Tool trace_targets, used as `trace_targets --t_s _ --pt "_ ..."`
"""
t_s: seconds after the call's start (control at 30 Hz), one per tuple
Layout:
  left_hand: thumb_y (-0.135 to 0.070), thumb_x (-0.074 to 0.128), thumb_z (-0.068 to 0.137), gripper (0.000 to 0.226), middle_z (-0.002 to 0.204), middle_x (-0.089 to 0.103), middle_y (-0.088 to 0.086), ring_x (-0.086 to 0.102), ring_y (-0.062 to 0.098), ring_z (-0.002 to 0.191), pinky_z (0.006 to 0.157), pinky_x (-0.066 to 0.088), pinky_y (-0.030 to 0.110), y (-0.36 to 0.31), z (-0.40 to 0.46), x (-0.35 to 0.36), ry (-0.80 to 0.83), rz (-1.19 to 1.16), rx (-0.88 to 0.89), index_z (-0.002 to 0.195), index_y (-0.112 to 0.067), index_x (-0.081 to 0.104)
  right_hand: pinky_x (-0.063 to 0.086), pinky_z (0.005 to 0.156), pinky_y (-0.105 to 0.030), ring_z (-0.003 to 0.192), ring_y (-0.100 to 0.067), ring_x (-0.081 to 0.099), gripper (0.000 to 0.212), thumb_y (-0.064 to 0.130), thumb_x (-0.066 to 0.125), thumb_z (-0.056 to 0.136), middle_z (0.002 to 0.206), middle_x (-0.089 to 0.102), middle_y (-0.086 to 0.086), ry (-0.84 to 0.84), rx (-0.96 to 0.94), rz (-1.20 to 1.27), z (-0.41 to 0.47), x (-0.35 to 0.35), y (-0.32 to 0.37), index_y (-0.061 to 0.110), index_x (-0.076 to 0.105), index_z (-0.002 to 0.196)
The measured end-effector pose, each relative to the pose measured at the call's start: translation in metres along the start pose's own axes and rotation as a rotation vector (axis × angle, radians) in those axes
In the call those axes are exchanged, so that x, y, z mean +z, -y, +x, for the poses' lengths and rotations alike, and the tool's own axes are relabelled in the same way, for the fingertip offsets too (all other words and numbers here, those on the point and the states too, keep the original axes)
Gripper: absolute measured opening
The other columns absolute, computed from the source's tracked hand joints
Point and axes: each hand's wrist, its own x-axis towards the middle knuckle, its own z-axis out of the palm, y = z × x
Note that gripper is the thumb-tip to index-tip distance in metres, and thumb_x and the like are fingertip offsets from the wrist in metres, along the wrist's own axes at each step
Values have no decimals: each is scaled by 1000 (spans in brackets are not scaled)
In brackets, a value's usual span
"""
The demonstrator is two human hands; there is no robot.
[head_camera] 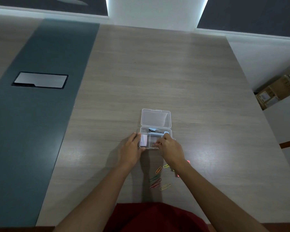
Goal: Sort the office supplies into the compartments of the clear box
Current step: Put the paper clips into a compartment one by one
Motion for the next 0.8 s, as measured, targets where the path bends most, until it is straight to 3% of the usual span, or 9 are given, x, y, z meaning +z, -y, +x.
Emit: trace_targets --t_s 0.1,0.27,0.4,0.6,0.8 --pt "-28 70 82 67 153 33 1 37 20 138 109 39 38 1 0 1 -4 7 -3 141 -18 39 53 58 -33 71 -25 65 15 23 74 83 94 64 -6 -91 -10 90 -13 1 -4 14 71 94" --pt "-26 69 83 67 153 33 3 34 20 140 111 35 36 1 -4 3 -5 13 8 142 -17 38 54 67 -37 81 -22 64 14 27 68 87 97 63 -2 -3 72 184 -31 -2 -15 15 65 93" --pt "-28 67 84 67 155 30 2 31 20 141 111 35 37 2 -4 3 1 15 -3 143 -18 36 52 75 -36 95 -22 58 26 30 75 79 106 56 -2 310 52 -5 -46 -2 -27 19 67 101" --pt "-28 67 84 68 155 30 2 30 19 142 112 34 38 1 -4 4 8 7 -9 143 -18 36 48 70 -37 98 -25 55 13 15 61 89 106 54 -6 276 -31 -151 -50 9 -27 11 64 101" --pt "-28 68 84 67 155 30 2 31 19 141 111 36 38 2 -3 5 -1 9 -7 143 -19 36 55 70 -40 96 -24 54 29 11 68 84 113 50 -7 303 -133 -205 -45 15 -26 11 54 109"
